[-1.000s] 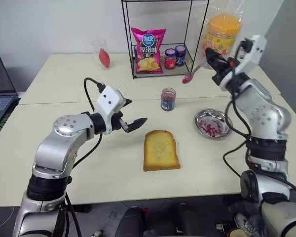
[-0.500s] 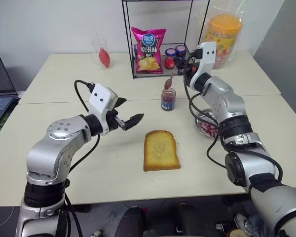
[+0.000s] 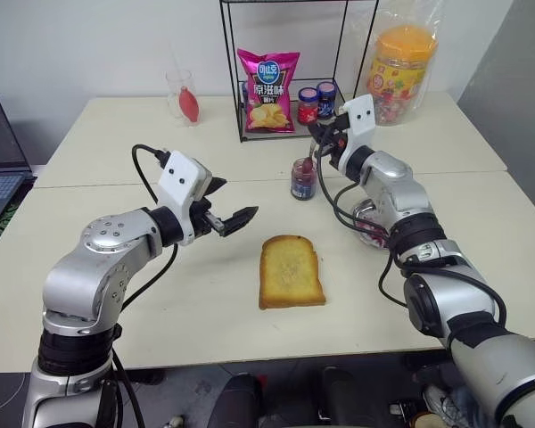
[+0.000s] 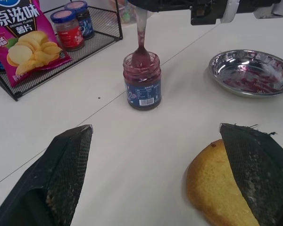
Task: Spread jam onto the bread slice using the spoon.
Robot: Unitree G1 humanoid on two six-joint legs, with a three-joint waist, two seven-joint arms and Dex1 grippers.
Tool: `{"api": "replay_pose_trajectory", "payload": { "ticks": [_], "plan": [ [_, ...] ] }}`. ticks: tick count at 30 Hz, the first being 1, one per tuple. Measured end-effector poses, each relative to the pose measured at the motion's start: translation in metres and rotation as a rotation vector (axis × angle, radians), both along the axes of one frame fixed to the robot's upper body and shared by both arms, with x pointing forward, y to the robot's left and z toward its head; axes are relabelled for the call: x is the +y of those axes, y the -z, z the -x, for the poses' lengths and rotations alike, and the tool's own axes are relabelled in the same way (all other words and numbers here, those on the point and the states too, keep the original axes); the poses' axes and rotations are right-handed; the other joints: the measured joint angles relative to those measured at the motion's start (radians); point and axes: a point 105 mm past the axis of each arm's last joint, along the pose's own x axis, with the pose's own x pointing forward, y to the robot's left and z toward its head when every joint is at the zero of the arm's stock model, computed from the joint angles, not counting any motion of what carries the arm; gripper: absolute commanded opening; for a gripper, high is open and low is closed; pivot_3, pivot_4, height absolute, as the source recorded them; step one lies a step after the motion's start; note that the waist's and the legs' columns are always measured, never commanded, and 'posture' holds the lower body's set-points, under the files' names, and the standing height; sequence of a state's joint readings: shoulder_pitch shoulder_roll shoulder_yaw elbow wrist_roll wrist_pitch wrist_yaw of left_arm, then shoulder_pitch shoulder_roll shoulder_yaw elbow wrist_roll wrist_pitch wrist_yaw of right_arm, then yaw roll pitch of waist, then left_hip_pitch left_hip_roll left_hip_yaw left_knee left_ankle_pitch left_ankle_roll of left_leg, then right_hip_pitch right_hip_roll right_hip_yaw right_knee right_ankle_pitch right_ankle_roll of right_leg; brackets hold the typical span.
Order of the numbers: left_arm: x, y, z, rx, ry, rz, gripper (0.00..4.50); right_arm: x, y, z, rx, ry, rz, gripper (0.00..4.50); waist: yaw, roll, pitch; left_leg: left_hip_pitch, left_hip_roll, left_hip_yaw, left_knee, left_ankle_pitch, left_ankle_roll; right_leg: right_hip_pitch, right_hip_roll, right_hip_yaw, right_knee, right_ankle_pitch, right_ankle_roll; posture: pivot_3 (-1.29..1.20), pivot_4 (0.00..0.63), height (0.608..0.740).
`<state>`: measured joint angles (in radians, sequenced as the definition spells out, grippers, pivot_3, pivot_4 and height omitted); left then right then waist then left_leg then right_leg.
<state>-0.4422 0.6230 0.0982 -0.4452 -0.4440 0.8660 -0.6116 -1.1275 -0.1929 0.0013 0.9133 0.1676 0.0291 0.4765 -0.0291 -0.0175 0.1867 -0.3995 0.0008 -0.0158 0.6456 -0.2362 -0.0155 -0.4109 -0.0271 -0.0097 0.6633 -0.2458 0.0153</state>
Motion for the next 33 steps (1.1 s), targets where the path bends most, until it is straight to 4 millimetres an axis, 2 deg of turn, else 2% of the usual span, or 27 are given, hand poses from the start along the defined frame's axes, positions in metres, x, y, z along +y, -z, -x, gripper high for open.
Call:
{"api": "replay_pose_trajectory", "payload": {
  "ticks": [9, 17, 24, 33],
  "plan": [
    [-0.005, 0.002, 0.000, 0.001, 0.021, -0.007, 4.50, 0.003, 0.023, -0.005, 0.121, 0.030, -0.023, 0.06, 0.000, 0.000, 0.000, 0.000, 0.000, 0.000, 0.000, 0.000, 0.000, 0.000, -0.001, 0.000, 0.000, 0.000, 0.000, 0.00, 0.150, 0.740],
    [-0.010, 0.001, 0.000, -0.010, 0.041, -0.015, 4.50, 0.001, 0.019, -0.008, 0.187, 0.052, -0.115, 0.06, 0.000, 0.000, 0.000, 0.000, 0.000, 0.000, 0.000, 0.000, 0.000, 0.000, -0.002, 0.000, 0.000, 0.000, 0.000, 0.00, 0.150, 0.740],
    [-0.012, -0.001, -0.001, -0.021, 0.047, -0.014, 4.50, -0.005, 0.016, -0.012, 0.355, 0.085, -0.343, 0.06, 0.000, 0.000, 0.000, 0.000, 0.000, 0.000, 0.000, 0.000, 0.000, 0.000, -0.002, 0.000, 0.000, 0.000, 0.000, 0.00, 0.150, 0.740],
    [-0.009, -0.002, -0.006, -0.027, 0.035, -0.007, 4.50, -0.014, 0.023, -0.013, 0.473, 0.123, -0.489, 0.06, 0.000, 0.000, 0.000, 0.000, 0.000, 0.000, 0.000, 0.000, 0.000, 0.000, -0.002, 0.000, 0.000, 0.000, 0.000, 0.00, 0.150, 0.740]
  ]
}}
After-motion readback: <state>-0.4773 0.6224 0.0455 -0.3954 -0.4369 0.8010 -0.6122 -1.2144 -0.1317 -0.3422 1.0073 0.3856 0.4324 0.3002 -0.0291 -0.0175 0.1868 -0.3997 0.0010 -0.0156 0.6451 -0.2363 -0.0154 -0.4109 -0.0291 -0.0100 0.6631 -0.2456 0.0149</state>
